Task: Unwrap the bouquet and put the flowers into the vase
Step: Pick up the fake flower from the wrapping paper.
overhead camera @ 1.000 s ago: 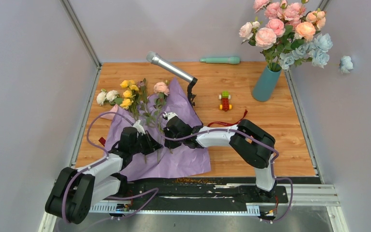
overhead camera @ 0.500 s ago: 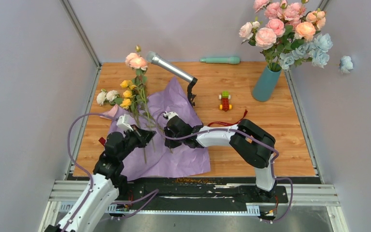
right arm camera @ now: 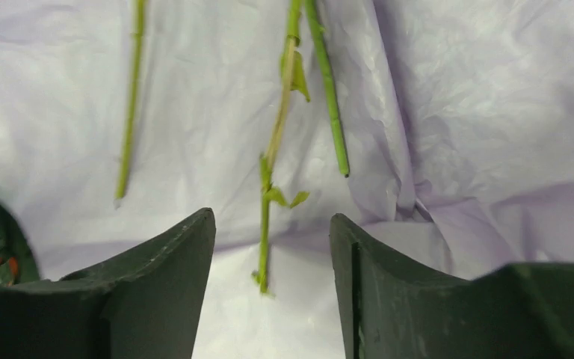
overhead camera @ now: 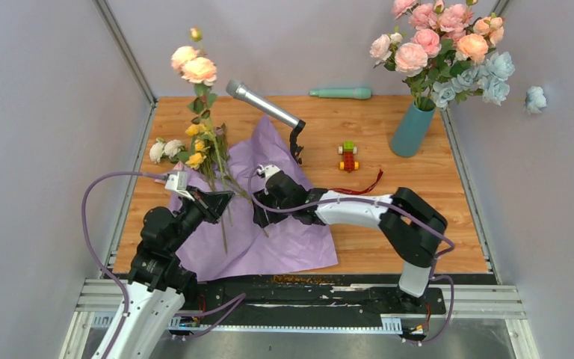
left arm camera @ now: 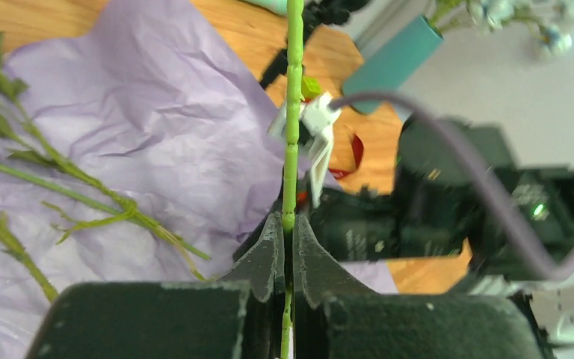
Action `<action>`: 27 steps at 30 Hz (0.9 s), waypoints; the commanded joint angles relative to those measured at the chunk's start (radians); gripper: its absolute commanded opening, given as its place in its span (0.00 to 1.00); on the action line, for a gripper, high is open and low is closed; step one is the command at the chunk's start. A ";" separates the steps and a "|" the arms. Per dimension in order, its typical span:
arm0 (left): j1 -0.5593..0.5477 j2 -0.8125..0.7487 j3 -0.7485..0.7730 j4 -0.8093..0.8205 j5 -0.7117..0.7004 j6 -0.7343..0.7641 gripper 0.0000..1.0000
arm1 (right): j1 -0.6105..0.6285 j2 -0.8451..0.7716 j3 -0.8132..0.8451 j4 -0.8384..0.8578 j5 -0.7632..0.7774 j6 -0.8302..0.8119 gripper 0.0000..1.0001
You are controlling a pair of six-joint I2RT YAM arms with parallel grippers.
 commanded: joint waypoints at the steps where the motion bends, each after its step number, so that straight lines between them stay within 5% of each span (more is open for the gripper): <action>1: -0.003 0.062 0.083 0.063 0.230 0.140 0.00 | -0.032 -0.232 -0.011 -0.018 -0.058 -0.085 0.63; 7: -0.018 0.094 0.091 0.159 0.406 0.134 0.00 | -0.154 -0.500 -0.055 -0.036 -0.277 -0.126 0.73; 13: -0.122 0.122 0.070 0.213 0.418 0.123 0.00 | -0.318 -0.696 -0.064 0.017 -0.448 -0.051 0.79; 27: -0.364 0.260 0.083 0.284 0.346 0.153 0.00 | -0.409 -0.713 -0.051 0.343 -0.629 0.195 0.71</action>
